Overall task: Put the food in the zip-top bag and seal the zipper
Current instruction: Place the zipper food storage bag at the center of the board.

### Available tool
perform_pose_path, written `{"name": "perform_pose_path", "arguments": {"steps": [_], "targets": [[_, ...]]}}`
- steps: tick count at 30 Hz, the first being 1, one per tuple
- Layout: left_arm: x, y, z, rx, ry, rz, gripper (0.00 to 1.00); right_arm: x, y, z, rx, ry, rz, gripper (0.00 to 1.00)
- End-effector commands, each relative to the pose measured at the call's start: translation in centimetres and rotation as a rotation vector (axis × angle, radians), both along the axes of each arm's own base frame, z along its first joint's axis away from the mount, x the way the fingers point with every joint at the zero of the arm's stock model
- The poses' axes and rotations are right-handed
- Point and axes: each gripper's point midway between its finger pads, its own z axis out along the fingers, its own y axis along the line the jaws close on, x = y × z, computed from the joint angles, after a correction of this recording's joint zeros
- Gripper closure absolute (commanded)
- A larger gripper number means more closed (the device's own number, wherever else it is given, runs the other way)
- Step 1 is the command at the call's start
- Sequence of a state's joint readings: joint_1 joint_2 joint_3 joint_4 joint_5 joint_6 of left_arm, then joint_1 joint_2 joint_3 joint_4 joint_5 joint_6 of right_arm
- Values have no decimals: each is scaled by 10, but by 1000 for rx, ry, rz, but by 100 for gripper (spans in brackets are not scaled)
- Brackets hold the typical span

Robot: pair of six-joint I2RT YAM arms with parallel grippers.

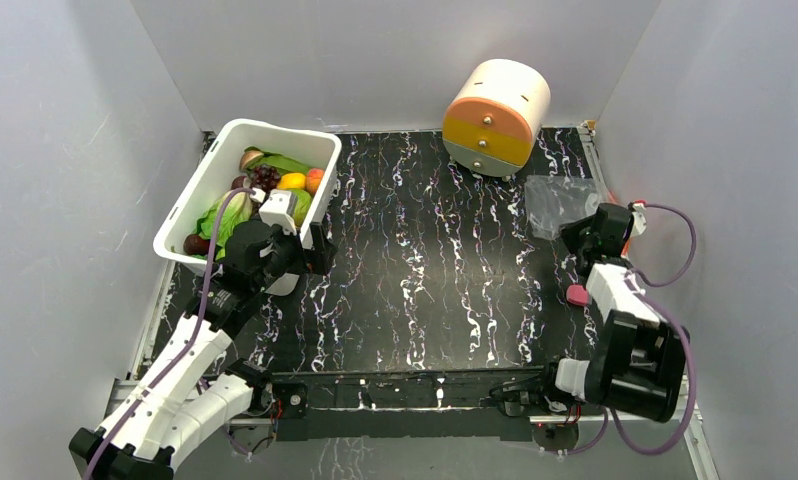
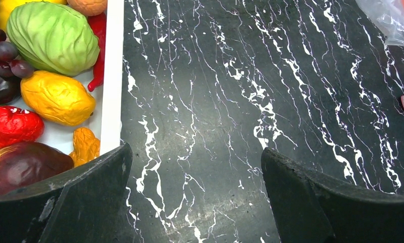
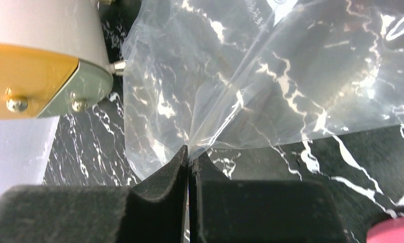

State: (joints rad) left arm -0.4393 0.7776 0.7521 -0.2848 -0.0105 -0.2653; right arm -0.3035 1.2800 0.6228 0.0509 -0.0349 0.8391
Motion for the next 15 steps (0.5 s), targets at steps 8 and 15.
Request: {"name": "perform_pose_path", "arguments": {"steps": [8, 15], "targets": [[-1, -10, -3, -17, 25, -51, 2, -47, 83, -4, 31, 31, 283, 100], [1, -6, -3, -1, 12, -40, 2, -65, 170, -4, 70, 40, 473, 100]]}}
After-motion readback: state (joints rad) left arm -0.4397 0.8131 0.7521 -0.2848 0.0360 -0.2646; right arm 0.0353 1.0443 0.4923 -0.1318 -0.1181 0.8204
